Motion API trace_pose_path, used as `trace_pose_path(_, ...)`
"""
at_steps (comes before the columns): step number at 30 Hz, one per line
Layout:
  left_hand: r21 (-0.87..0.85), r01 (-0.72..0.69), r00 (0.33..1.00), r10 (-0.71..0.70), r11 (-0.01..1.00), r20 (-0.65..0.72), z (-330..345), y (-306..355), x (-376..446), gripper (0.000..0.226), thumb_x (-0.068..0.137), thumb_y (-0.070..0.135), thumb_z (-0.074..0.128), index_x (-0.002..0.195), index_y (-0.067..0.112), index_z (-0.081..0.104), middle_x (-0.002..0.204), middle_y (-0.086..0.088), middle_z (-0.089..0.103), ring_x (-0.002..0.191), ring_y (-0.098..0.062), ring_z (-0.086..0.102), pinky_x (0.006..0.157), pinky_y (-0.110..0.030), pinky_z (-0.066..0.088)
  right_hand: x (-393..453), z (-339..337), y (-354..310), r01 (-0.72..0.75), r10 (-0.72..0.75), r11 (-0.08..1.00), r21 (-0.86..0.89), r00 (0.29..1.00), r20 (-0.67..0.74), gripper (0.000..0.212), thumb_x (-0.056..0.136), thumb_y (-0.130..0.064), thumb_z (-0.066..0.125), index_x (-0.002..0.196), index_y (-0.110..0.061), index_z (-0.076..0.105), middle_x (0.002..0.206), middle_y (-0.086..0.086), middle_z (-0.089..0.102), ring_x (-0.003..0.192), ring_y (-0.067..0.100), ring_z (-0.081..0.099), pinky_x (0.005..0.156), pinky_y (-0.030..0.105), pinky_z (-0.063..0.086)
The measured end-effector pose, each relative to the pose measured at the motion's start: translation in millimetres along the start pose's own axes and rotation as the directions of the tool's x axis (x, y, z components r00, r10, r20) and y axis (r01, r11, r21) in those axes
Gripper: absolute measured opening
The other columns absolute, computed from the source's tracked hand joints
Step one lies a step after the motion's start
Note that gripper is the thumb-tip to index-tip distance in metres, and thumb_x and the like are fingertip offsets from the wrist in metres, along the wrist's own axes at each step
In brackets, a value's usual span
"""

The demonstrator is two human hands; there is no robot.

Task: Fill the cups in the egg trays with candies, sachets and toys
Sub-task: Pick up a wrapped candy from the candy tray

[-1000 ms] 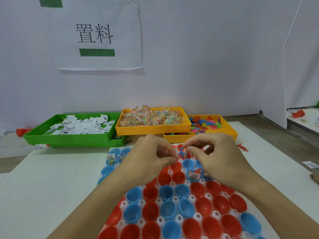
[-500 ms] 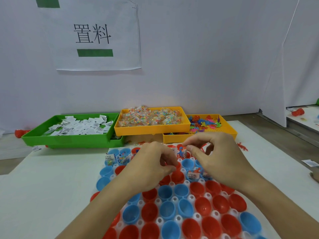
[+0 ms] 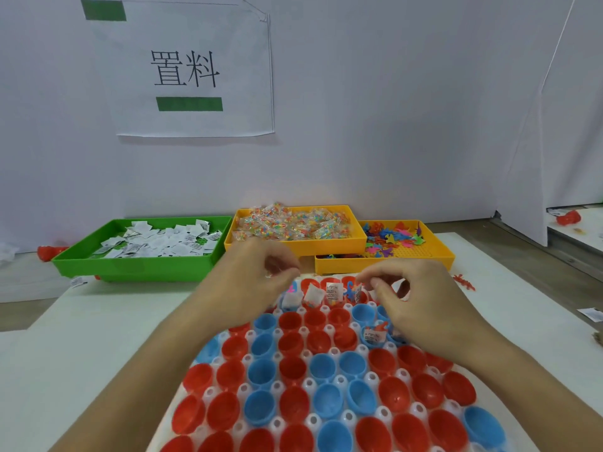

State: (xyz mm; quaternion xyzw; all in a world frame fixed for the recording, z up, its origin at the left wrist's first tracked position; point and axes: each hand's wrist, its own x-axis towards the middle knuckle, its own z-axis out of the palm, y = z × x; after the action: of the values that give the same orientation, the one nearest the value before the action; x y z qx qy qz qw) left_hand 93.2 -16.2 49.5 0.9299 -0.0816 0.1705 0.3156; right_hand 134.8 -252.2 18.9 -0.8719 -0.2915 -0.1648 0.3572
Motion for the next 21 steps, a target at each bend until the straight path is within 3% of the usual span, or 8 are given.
trace_pose_path(4,0.009,0.112,0.97,-0.108,0.994,-0.218,-17.1,-43.9,1.5,0.012,0.093,0.018,0.064,0.085,0.02,0.074,0.078,0.017,0.068,0.08,0.01,0.062,0.066,-0.003,0.043,18.0,0.3,0.7,-0.056,0.056,0.997,0.046,0.998,-0.004,0.025,0.096,-0.009,0.06,0.097,-0.028,0.076,0.083,-0.022,0.069,0.086,-0.009,0.062,0.07,0.004,0.046)
trace_pose_path(7,-0.231,0.171,0.906,-0.245,0.958,-0.346,-16.8,-77.0,-6.5,0.023,0.096,0.015,0.057,0.081,0.015,0.075,0.078,0.005,0.074,0.079,-0.002,0.068,0.076,-0.019,0.051,46.6,-0.5,2.2,-0.112,0.11,0.993,0.027,0.992,0.054,0.021,0.097,-0.012,0.058,0.101,-0.025,0.074,0.082,-0.019,0.07,0.081,-0.004,0.066,0.071,0.007,0.047)
trace_pose_path(10,-0.479,0.18,0.863,-0.372,0.859,-0.343,-5.4,-98.3,-17.3,0.029,0.099,0.008,0.05,0.084,0.009,0.075,0.081,-0.004,0.076,0.084,-0.015,0.071,0.084,-0.032,0.055,82.2,2.6,5.7,-0.135,0.139,0.99,-0.043,0.983,0.121,0.019,0.098,-0.017,0.057,0.105,-0.022,0.074,0.085,-0.011,0.073,0.079,-0.002,0.064,0.067,0.014,0.045)
trace_pose_path(13,-0.645,0.149,0.836,-0.443,0.75,-0.322,6.8,-107.7,-23.8,0.031,0.099,0.007,0.047,0.084,0.004,0.073,0.082,-0.009,0.076,0.087,-0.024,0.072,0.081,-0.032,0.055,116.0,12.5,12.0,-0.152,0.173,0.979,-0.137,0.972,0.162,0.019,0.098,-0.019,0.06,0.109,-0.014,0.075,0.105,0.002,0.074,0.085,0.01,0.062,0.068,0.019,0.044)
trace_pose_path(17,-0.687,0.098,0.827,-0.443,0.72,-0.347,10.7,-115.2,-24.0,0.035,0.102,0.007,0.039,0.089,0.003,0.071,0.082,-0.012,0.075,0.085,-0.026,0.072,0.07,-0.022,0.056,146.5,32.8,18.0,-0.174,0.221,0.958,-0.229,0.954,0.2,0.02,0.094,-0.022,0.068,0.11,-0.012,0.073,0.115,0.007,0.071,0.095,0.016,0.06,0.079,0.027,0.045)
trace_pose_path(21,-0.688,0.112,0.815,-0.463,0.717,-0.35,11.1,-121.4,-22.5,0.036,0.104,0.011,0.035,0.094,0.006,0.069,0.083,-0.011,0.076,0.085,-0.025,0.073,0.076,-0.032,0.055,162.6,51.4,22.1,-0.205,0.275,0.936,-0.286,0.934,0.229,0.03,0.088,-0.027,0.076,0.112,-0.01,0.072,0.119,0.011,0.067,0.107,0.024,0.062,0.084,0.03,0.048)
